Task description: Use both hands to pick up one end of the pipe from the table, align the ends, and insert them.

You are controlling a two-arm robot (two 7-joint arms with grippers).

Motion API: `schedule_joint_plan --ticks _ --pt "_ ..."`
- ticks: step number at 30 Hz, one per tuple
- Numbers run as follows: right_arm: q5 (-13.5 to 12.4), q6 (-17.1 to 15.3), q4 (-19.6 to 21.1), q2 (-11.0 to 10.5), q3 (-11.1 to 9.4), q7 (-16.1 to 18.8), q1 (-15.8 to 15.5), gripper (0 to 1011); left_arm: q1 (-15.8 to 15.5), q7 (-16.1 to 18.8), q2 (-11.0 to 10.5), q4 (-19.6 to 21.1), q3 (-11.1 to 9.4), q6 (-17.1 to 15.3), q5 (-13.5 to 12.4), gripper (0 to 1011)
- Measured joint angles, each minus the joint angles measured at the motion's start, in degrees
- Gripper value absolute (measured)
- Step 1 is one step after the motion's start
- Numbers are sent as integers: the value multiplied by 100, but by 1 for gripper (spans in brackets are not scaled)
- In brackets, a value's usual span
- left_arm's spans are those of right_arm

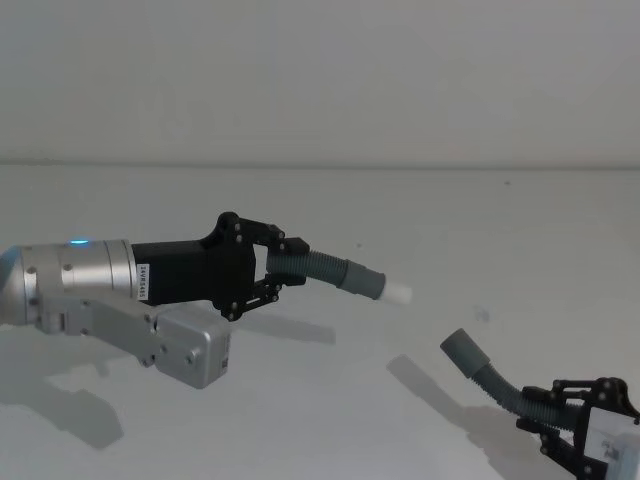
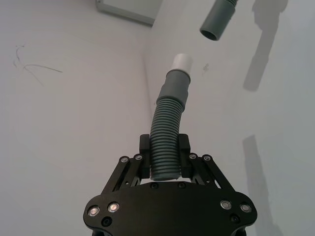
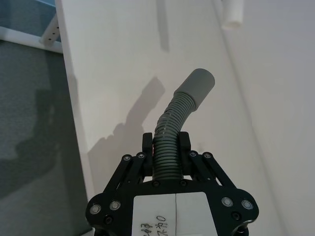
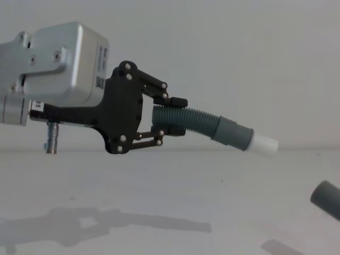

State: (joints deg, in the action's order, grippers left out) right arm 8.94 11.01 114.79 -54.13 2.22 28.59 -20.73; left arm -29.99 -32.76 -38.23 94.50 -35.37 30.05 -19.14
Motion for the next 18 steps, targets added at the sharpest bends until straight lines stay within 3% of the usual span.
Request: schedule_joint_plan --ticks 9,18 --pt "74 562 -19 -84 -96 -72 106 290 -9 -4 -9 0 -6 27 -7 319" --pt "133 880 -116 -73 30 -31 444 291 -14 -4 -12 0 -6 37 -11 319"
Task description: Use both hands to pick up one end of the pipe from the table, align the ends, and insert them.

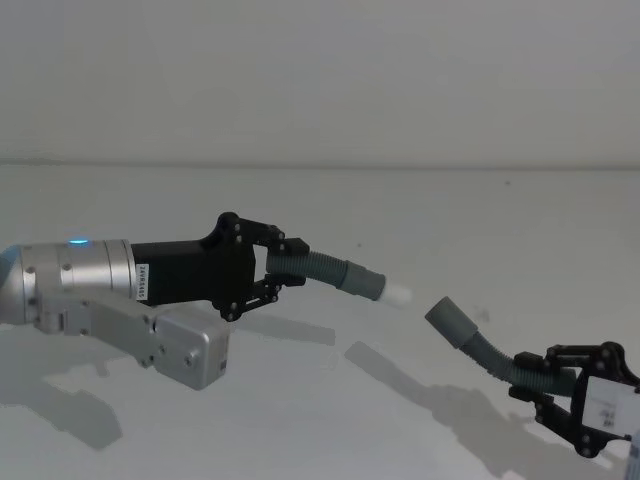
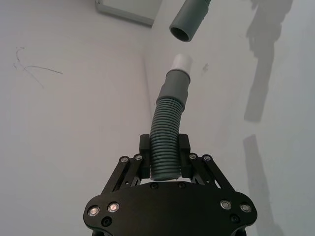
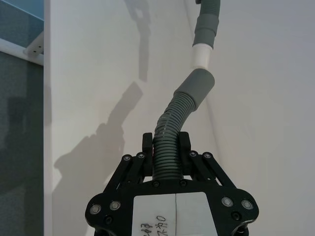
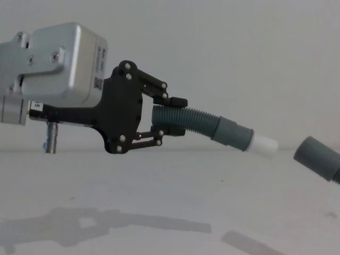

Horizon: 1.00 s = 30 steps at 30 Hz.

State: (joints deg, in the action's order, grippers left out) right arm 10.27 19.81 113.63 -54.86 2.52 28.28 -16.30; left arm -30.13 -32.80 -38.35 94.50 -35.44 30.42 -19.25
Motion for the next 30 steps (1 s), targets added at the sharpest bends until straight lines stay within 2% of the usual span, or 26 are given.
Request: schedule_joint_plan --ticks 17,30 --pt "71 113 -162 24 322 180 533 290 -4 1 -5 0 0 10 -3 319" --pt "99 185 -260 1 495 258 802 290 -4 1 -5 1 0 10 -2 319"
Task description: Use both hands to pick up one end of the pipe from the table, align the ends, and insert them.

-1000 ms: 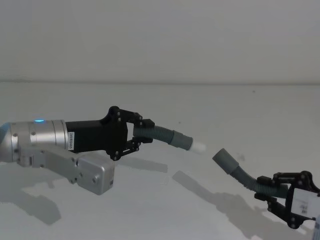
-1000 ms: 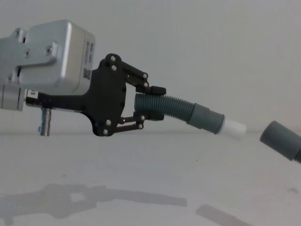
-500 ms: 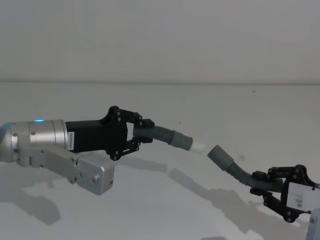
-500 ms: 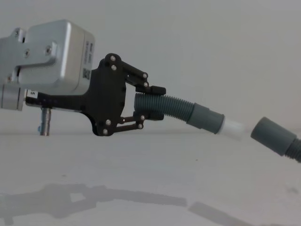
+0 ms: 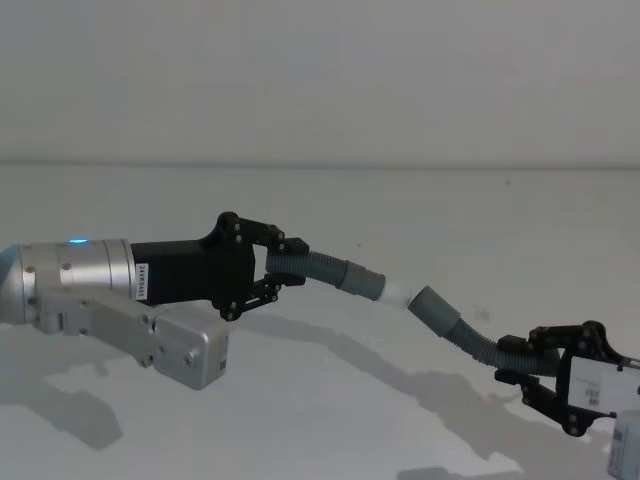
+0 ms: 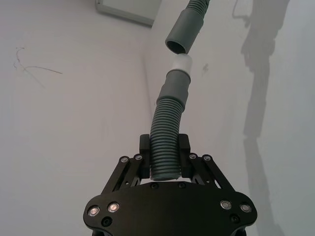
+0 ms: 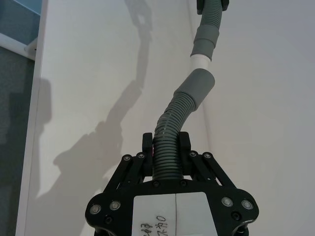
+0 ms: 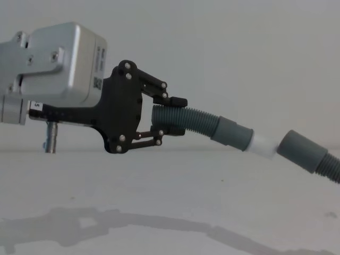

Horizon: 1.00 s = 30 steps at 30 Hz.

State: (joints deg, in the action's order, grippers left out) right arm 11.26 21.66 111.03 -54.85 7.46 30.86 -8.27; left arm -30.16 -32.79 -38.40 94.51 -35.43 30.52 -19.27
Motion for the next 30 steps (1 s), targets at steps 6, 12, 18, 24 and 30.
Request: schedule_joint_plan --ticks 6,12,18,24,30 --pt "3 4 -55 -33 89 47 116 291 0 0 0 0 0 0 0 319" --pt "3 -15 -95 -59 153 86 198 290 0 0 0 0 0 -1 1 319" --pt "2 -40 -121 -78 205 112 258 290 0 0 0 0 0 -1 0 319" --pt "-6 -62 -143 -98 278 137 336 290 0 0 0 0 0 -1 1 319" --pt "-19 -72 -162 -110 335 161 394 290 0 0 0 0 0 -1 1 319"
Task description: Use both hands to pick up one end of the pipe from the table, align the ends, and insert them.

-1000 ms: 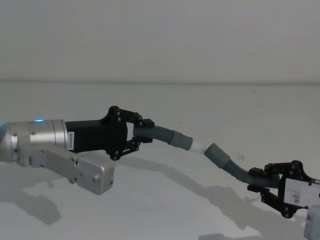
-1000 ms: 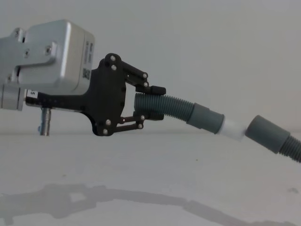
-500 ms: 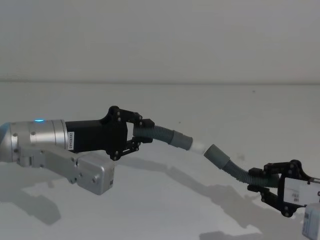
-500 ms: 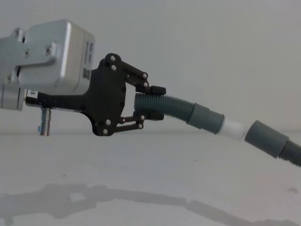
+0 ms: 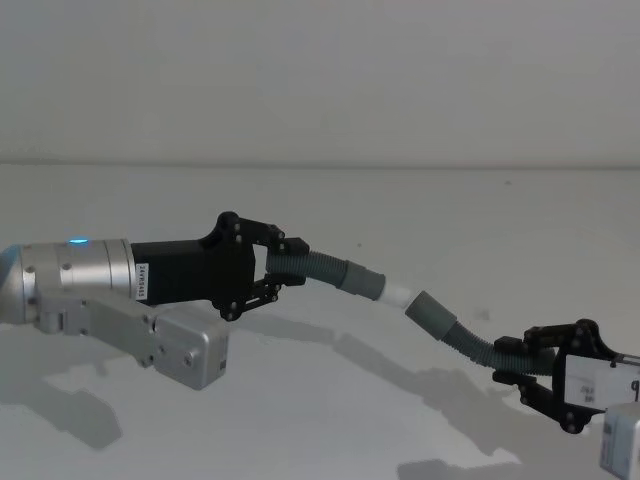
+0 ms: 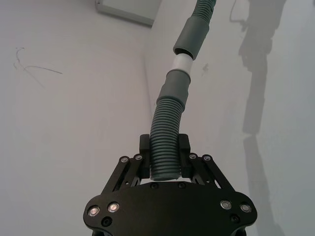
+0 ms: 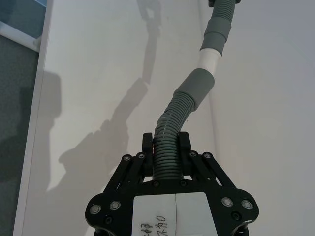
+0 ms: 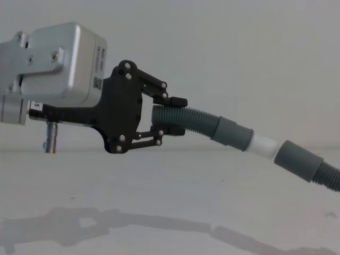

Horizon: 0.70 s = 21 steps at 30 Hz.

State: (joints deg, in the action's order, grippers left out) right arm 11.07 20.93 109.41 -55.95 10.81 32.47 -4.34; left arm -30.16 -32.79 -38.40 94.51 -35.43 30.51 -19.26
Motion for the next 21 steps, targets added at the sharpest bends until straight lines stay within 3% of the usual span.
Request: schedule_joint_plan --ticks 21 --pt "-21 -80 -93 18 242 54 275 290 0 0 0 0 0 0 0 319"
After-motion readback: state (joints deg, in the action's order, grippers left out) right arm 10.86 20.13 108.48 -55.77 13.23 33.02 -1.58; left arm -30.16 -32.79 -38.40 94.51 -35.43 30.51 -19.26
